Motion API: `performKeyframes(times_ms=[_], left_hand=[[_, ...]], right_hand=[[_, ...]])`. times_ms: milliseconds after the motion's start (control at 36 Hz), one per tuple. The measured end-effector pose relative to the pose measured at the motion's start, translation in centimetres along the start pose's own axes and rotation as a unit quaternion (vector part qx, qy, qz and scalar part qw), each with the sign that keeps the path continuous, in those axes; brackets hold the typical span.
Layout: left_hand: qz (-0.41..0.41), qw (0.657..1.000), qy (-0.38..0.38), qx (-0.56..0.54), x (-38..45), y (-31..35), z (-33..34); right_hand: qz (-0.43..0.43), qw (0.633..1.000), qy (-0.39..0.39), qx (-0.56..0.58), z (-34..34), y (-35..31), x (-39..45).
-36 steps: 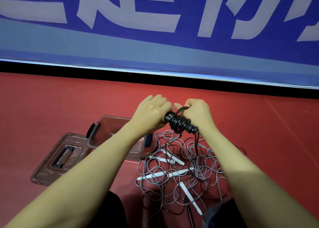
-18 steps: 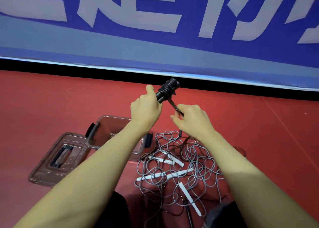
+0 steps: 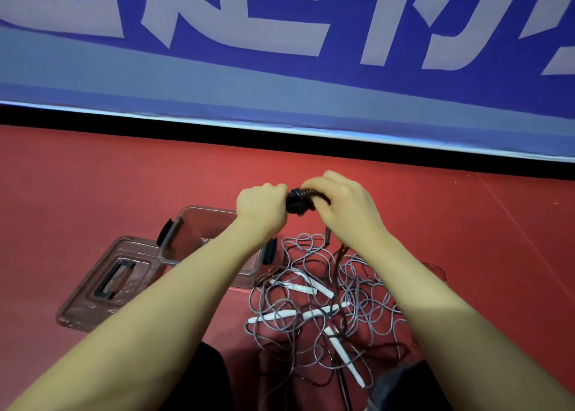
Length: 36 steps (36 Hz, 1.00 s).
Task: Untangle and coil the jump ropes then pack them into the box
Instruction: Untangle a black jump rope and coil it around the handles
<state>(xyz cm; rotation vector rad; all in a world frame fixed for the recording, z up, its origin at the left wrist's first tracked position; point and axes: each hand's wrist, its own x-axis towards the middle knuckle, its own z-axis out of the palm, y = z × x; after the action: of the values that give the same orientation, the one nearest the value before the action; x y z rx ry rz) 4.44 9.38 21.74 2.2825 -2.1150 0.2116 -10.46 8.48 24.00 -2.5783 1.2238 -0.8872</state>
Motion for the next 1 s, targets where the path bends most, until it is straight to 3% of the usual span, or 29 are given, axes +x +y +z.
performKeyframes(times_ms=[139,361,472,639,694,750,861,1000], left_hand=[[0.09,0.994,-0.017,0.061,-0.3,0.6,0.0],[0.19,0.98,-0.004,0.063,-0.1,0.5,0.2],[0.301,0.95,0.084,-0.01,0.0,0.0,0.0],[0.37,0.876,0.294,-0.096,0.1,-0.2,0.0],[0.361,0.869,0.306,-0.141,0.0,0.0,-0.2],[0.325,0.879,0.254,-0.24,-0.4,0.2,-0.5],[0.167,0.89,0.182,-0.382,-1.2,1.0,-1.5],[0.014,0.867,0.139,-0.477,-0.6,1.4,-2.2]], right_hand=[[0.202,0.974,0.008,0.101,0.6,0.0,0.7],[0.283,0.956,-0.002,0.071,0.4,1.9,0.8],[0.28,0.956,-0.03,0.082,-0.2,2.3,0.7],[0.263,0.958,-0.06,0.097,-0.5,2.3,0.7],[0.253,0.962,-0.069,0.075,-0.7,1.9,0.7],[0.255,0.962,-0.075,0.062,-0.7,1.9,0.7],[0.223,0.967,-0.06,0.107,0.0,1.7,0.6],[0.155,0.983,-0.098,0.014,0.1,1.3,0.5]])
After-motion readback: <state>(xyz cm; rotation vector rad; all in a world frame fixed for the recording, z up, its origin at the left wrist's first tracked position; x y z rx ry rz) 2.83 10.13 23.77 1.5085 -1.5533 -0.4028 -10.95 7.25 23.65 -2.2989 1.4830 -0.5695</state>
